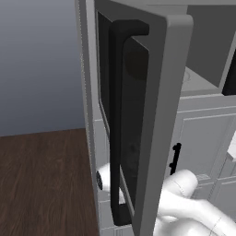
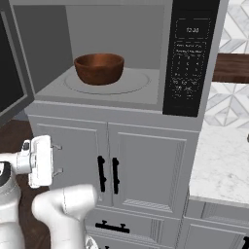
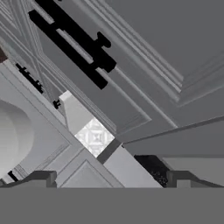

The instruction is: Open the microwave, place the bowl with waffle inside the microwave, then close the microwave door and turn it on.

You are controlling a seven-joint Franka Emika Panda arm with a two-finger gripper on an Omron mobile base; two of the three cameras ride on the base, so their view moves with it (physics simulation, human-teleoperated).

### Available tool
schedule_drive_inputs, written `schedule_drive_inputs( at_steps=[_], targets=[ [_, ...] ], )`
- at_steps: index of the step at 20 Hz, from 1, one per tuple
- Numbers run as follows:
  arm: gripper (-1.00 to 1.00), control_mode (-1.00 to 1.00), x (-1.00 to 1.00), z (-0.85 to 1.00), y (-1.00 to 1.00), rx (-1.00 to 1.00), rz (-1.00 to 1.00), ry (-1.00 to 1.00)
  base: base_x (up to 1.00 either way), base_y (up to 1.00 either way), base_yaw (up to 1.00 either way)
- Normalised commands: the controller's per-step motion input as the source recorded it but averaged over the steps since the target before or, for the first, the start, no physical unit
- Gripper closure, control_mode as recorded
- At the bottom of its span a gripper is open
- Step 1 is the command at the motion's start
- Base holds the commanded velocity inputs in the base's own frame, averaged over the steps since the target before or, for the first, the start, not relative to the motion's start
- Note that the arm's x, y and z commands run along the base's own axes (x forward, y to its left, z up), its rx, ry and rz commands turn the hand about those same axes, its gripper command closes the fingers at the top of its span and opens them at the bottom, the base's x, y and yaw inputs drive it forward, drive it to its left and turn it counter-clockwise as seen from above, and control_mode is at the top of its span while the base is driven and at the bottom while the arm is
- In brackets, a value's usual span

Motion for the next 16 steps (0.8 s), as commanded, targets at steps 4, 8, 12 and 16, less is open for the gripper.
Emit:
schedule_drive_inputs(
  at_steps=[4, 8, 12, 16],
  targets=[
    [-1.0, -1.0, 0.0, 0.0, 1.0, -0.14, -0.02, -0.18, 0.0, 0.0, 0.0],
    [-1.0, -1.0, 0.0, -0.09, 1.0, -0.2, -0.05, -0.15, 0.0, 0.0, 0.0],
    [-1.0, -1.0, 0.01, -0.22, 0.98, -0.22, -0.08, -0.12, 0.0, 0.0, 0.0],
    [-1.0, -1.0, 0.0, -0.04, 0.85, -0.18, -0.07, -0.17, 0.0, 0.0, 0.0]
  ],
)
